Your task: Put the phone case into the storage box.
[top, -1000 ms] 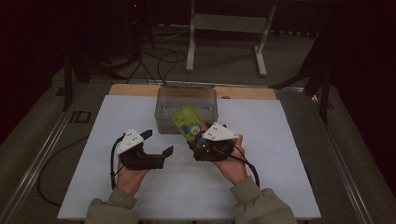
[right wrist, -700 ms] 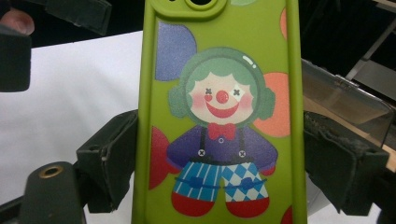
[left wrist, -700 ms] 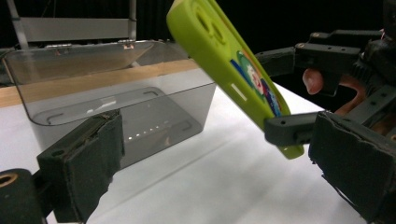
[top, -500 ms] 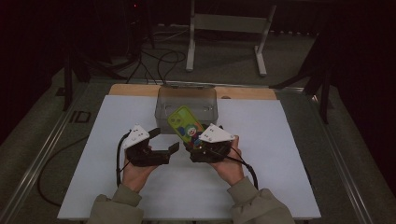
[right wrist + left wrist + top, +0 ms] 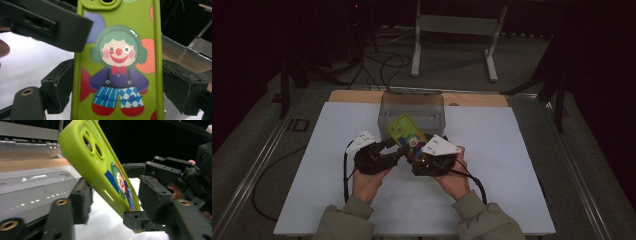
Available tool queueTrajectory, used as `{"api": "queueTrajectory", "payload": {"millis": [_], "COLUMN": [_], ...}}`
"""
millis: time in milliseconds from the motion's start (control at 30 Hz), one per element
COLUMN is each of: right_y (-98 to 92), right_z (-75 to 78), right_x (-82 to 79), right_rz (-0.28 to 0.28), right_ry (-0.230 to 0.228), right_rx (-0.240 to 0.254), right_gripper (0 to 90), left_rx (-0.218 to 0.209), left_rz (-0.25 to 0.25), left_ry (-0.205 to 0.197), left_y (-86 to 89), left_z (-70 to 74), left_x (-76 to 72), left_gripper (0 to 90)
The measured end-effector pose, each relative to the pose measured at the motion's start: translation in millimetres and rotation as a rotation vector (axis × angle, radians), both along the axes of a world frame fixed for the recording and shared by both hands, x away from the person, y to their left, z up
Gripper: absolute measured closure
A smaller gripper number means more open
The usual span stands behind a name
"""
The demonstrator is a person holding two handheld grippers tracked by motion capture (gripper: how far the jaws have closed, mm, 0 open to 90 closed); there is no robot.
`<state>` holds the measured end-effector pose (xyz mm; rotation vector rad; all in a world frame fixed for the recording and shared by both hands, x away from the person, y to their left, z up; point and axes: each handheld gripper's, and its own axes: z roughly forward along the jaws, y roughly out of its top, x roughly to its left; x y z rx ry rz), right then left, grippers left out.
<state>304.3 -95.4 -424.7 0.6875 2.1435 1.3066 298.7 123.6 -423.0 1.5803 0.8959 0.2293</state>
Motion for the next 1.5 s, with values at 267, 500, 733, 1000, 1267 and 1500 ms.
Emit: {"api": "queueTrajectory", "payload": {"millis": [267,500,733,1000,1267,1500], "right_y": [0.6,3.9,6.3,5.7,2.5,-1.0], "right_z": [1.6,0.5,-0.8,-1.7,-1.3,-0.9], "right_x": [-2.7,-5.6,-6.8,-5.1,-2.6,-2.8], "right_rz": [0.006,-0.005,-0.018,-0.015,0.005,0.022], "right_ry": [-0.02,-0.037,-0.052,-0.04,-0.017,-0.004], "right_rx": [0.027,0.026,0.012,0.004,0.023,0.018], "right_gripper": [16.2,16.2,16.2,16.0,15.4,12.8], "left_rx": [-0.058,-0.102,-0.132,-0.134,-0.087,-0.077], "left_rz": [-0.013,-0.013,-0.027,-0.046,-0.044,-0.035], "left_ry": [0.025,0.039,0.049,0.044,0.028,0.025], "left_y": [-0.7,0.8,0.4,-1.8,-5.2,-3.7], "left_z": [-4.3,-6.6,-7.4,-6.7,-1.3,0.1], "left_x": [3.1,4.7,6.2,5.4,3.4,2.8], "left_gripper": [63.2,70.4,74.4,78.2,78.2,78.2]}}
